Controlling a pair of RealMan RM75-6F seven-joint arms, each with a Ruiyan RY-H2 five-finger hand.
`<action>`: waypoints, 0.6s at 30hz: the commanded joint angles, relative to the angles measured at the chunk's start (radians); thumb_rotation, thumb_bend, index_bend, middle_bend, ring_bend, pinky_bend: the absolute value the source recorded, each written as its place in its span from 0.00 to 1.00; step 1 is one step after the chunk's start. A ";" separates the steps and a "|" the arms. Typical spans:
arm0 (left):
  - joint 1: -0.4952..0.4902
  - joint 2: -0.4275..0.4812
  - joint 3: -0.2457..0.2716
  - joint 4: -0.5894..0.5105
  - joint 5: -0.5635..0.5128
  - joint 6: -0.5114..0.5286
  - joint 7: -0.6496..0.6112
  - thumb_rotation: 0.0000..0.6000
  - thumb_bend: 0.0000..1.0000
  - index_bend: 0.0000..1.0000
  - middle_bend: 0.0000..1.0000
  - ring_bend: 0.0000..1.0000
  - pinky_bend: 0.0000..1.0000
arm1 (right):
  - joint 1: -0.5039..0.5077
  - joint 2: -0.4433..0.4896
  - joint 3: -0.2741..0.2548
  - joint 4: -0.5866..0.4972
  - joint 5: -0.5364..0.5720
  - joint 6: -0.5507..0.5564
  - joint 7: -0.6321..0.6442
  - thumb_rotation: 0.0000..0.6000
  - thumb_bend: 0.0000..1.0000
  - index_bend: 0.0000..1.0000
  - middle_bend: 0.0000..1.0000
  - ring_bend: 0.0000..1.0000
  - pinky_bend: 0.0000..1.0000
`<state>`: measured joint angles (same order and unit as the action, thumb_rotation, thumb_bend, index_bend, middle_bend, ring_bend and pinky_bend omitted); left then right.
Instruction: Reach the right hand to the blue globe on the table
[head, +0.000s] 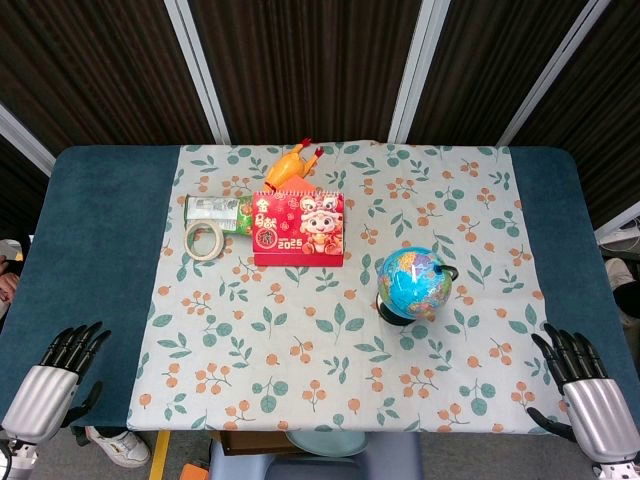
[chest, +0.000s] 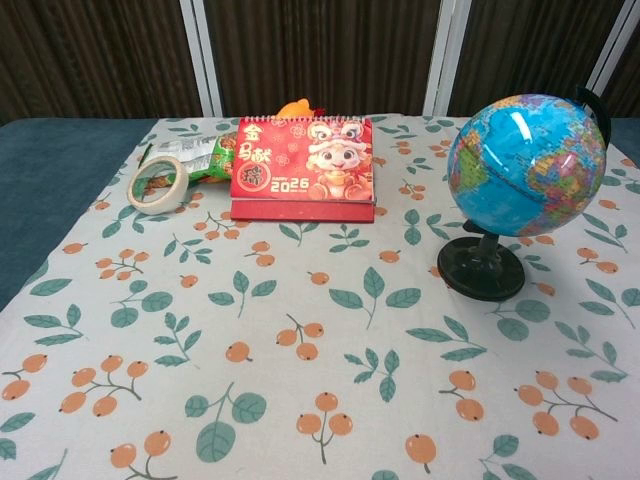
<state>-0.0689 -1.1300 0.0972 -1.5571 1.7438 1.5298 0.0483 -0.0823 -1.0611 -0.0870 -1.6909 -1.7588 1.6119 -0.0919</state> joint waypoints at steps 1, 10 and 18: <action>0.000 -0.002 0.000 0.001 -0.001 -0.001 0.002 1.00 0.47 0.00 0.00 0.00 0.08 | 0.004 -0.006 0.001 0.006 -0.004 -0.003 0.005 1.00 0.15 0.00 0.00 0.00 0.00; -0.008 -0.001 -0.005 0.001 -0.019 -0.020 -0.004 1.00 0.47 0.00 0.00 0.00 0.08 | 0.073 -0.107 0.086 -0.016 -0.045 0.017 0.023 1.00 0.15 0.00 0.00 0.00 0.00; -0.011 -0.002 -0.004 0.001 -0.023 -0.029 0.004 1.00 0.47 0.00 0.00 0.00 0.08 | 0.268 -0.189 0.240 -0.226 0.082 -0.223 -0.166 1.00 0.15 0.00 0.00 0.00 0.00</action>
<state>-0.0799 -1.1319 0.0932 -1.5556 1.7216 1.5010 0.0516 0.1107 -1.2078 0.0890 -1.8418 -1.7416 1.4764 -0.1813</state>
